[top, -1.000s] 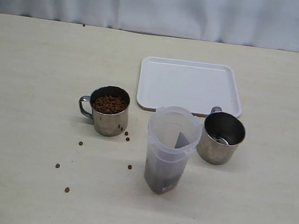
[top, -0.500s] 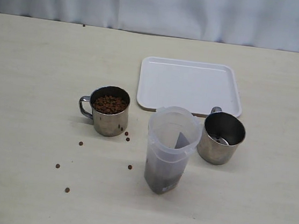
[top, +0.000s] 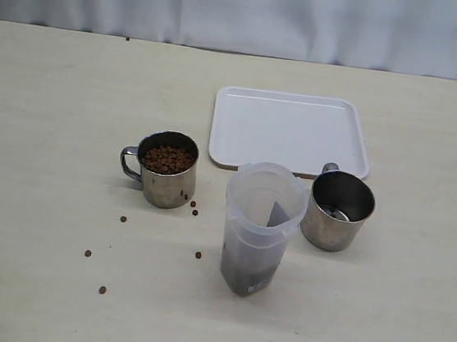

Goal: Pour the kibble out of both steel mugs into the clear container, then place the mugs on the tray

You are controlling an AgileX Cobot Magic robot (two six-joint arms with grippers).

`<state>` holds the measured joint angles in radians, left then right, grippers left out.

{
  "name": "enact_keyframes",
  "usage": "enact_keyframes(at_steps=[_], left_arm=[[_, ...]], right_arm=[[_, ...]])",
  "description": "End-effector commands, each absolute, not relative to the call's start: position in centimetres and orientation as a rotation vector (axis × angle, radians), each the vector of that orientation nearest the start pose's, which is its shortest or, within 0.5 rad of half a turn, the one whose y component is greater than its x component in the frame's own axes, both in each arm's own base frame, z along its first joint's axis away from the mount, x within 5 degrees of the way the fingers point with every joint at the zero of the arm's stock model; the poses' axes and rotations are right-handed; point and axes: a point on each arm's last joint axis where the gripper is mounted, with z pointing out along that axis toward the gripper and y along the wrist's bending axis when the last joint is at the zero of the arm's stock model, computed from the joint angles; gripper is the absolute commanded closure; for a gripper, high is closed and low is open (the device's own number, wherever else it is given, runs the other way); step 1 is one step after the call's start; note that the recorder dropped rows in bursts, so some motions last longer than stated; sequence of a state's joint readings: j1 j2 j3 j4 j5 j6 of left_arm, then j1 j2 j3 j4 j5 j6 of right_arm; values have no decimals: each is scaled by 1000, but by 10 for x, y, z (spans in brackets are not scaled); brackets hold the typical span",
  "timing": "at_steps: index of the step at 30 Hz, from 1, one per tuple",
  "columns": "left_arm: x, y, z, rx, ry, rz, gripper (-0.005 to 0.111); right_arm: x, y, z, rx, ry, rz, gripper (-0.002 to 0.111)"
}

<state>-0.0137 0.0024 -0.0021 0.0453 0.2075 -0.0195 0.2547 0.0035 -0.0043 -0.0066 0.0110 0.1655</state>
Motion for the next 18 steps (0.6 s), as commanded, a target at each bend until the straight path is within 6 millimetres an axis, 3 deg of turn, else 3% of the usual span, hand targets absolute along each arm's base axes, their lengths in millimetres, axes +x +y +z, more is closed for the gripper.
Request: enact_keyframes(at_steps=[1, 18], left_arm=[[56, 0, 195, 22, 1680, 13, 107], [56, 0, 195, 22, 1680, 13, 107]], right_arm=[[55, 14, 205, -193, 1568, 208, 103], [55, 6, 193, -79, 1711, 112, 103]])
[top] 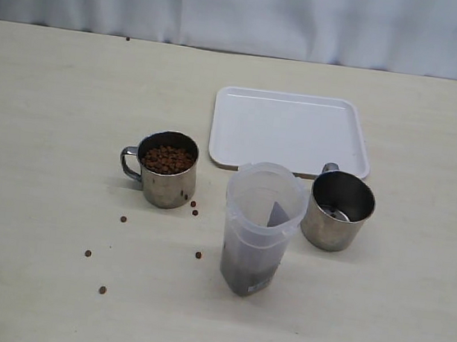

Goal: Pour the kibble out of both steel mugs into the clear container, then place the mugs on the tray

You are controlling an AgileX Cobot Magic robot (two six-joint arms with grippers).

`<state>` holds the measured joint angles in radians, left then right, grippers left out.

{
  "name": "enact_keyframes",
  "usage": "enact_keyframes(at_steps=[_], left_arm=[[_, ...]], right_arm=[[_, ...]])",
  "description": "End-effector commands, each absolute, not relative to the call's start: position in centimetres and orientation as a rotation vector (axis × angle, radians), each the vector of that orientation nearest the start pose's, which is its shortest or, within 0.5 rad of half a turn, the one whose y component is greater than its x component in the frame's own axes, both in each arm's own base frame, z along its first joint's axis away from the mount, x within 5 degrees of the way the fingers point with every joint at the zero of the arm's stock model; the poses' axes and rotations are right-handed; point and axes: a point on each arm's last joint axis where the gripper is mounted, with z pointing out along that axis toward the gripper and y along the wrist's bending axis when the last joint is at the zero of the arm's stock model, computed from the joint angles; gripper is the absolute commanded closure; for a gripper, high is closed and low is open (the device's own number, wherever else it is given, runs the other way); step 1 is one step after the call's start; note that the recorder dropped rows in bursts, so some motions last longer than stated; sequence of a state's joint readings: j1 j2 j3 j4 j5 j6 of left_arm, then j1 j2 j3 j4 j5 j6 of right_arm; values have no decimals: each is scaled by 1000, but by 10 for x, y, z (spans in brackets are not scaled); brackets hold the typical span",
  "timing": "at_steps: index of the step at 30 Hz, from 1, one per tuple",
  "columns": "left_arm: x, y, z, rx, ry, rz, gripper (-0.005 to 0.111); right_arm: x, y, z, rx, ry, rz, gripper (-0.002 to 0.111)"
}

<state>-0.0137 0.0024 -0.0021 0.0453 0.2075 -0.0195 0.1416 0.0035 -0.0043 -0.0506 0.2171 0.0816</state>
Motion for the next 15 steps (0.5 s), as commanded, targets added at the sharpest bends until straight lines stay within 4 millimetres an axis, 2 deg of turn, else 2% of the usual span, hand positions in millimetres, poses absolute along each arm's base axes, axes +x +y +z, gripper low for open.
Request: enact_keyframes(at_steps=[1, 15], left_arm=[[56, 0, 195, 22, 1680, 13, 107], [56, 0, 195, 22, 1680, 13, 107]], right_arm=[[55, 6, 193, -79, 1711, 112, 103], [55, 6, 192, -84, 1713, 107, 103]])
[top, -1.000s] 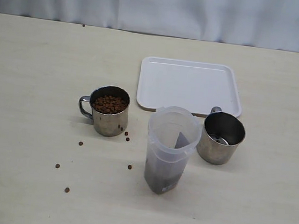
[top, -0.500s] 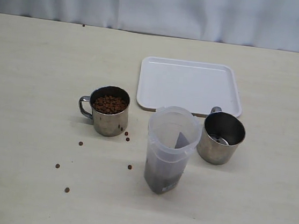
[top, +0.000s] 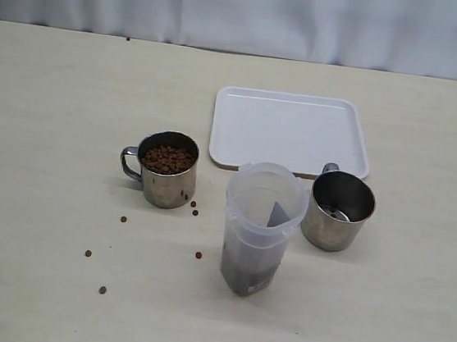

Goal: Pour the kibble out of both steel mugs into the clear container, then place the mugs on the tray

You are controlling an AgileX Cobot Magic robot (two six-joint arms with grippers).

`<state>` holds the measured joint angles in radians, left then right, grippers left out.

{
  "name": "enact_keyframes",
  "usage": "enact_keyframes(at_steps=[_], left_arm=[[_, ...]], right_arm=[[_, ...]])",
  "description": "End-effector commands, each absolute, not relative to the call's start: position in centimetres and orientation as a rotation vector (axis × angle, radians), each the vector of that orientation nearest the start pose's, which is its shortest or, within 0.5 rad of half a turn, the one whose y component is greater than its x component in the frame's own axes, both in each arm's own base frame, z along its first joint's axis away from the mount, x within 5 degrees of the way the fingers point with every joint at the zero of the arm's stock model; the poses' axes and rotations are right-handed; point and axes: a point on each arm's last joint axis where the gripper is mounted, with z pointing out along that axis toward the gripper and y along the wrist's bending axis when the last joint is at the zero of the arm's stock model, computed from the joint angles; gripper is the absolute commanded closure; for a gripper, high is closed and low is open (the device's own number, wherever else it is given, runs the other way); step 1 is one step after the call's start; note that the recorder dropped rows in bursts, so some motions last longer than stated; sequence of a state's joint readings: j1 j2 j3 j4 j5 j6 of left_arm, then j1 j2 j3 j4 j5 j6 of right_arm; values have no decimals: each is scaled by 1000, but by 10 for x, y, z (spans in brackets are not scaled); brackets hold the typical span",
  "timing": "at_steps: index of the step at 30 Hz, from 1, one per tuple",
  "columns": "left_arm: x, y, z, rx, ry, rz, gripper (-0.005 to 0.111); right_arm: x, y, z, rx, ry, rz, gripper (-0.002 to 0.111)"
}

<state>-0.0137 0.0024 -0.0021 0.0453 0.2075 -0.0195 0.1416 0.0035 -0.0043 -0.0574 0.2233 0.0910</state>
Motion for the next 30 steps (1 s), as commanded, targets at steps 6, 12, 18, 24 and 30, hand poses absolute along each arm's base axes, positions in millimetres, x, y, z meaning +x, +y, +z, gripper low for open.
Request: enact_keyframes(at_steps=[6, 12, 18, 24, 30], left_arm=[[56, 0, 195, 22, 1680, 13, 107], [56, 0, 195, 22, 1680, 13, 107], [56, 0, 198, 26, 1655, 17, 107], [56, -1, 215, 25, 1462, 5, 107], [54, -4, 227, -7, 1335, -113, 107]], right_arm=[[55, 6, 192, -84, 1713, 107, 103], [55, 6, 192, -84, 1713, 107, 103], [55, 6, 192, -84, 1713, 107, 103], [55, 6, 192, -84, 1713, 107, 103], [55, 6, 192, -84, 1713, 107, 103]])
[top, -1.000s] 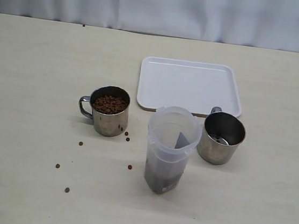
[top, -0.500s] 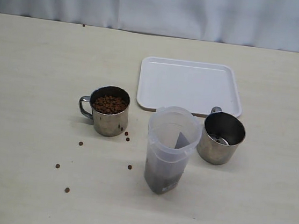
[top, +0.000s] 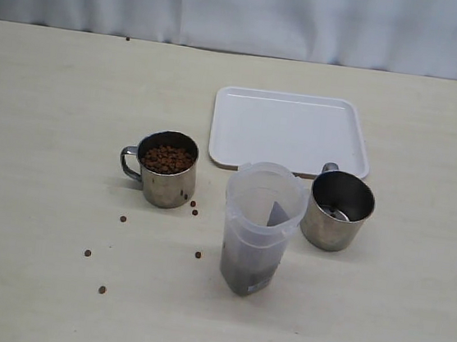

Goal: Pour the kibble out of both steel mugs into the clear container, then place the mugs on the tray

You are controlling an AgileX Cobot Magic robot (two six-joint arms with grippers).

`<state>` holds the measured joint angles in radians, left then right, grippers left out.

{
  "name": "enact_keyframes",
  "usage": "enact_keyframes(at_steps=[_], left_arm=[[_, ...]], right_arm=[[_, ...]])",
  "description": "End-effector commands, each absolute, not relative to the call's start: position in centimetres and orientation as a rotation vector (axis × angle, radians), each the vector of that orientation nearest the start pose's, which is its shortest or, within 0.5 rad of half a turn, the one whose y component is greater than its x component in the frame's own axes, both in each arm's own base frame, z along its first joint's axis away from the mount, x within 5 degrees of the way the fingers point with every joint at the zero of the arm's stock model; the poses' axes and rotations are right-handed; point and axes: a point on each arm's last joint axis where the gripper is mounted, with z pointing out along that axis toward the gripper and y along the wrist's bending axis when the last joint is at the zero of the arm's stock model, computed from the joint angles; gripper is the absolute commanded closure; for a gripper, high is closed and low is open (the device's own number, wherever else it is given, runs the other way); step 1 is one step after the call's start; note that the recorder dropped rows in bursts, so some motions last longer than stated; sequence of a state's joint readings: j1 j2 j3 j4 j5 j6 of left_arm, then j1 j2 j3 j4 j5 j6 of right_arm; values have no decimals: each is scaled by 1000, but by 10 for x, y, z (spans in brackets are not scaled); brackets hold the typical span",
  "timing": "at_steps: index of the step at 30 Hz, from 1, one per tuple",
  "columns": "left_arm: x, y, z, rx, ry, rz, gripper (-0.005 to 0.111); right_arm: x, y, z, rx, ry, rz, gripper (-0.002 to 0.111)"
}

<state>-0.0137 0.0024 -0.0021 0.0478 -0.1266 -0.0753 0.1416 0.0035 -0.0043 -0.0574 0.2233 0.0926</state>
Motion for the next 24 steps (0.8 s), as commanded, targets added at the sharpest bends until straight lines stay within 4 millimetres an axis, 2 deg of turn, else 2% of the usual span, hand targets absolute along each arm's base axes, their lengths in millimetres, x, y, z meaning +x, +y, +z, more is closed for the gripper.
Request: enact_keyframes(at_steps=[1, 3, 4, 7, 11, 17, 19, 21, 24], left_arm=[[54, -6, 227, 8, 1333, -144, 107], [60, -16, 225, 125, 1379, -227, 107], [65, -25, 221, 240, 1429, -262, 107], [75, -40, 209, 459, 1540, -290, 107], [95, -53, 187, 568, 1748, -365, 107], [111, -70, 163, 710, 1856, -491, 106], [114, -73, 151, 753, 1920, -511, 99], [121, -77, 145, 763, 1958, -547, 86], [136, -85, 141, 769, 1970, -619, 58]], right_arm=[[55, 6, 192, -84, 1713, 107, 103], [55, 6, 192, -84, 1713, 107, 103], [55, 6, 192, -84, 1713, 107, 103], [55, 6, 192, -84, 1713, 107, 103], [55, 6, 192, -84, 1713, 107, 103], [55, 6, 192, -84, 1713, 107, 103], [55, 6, 192, -84, 1713, 107, 103], [55, 6, 192, -84, 1713, 107, 103], [55, 6, 192, -84, 1713, 107, 103]])
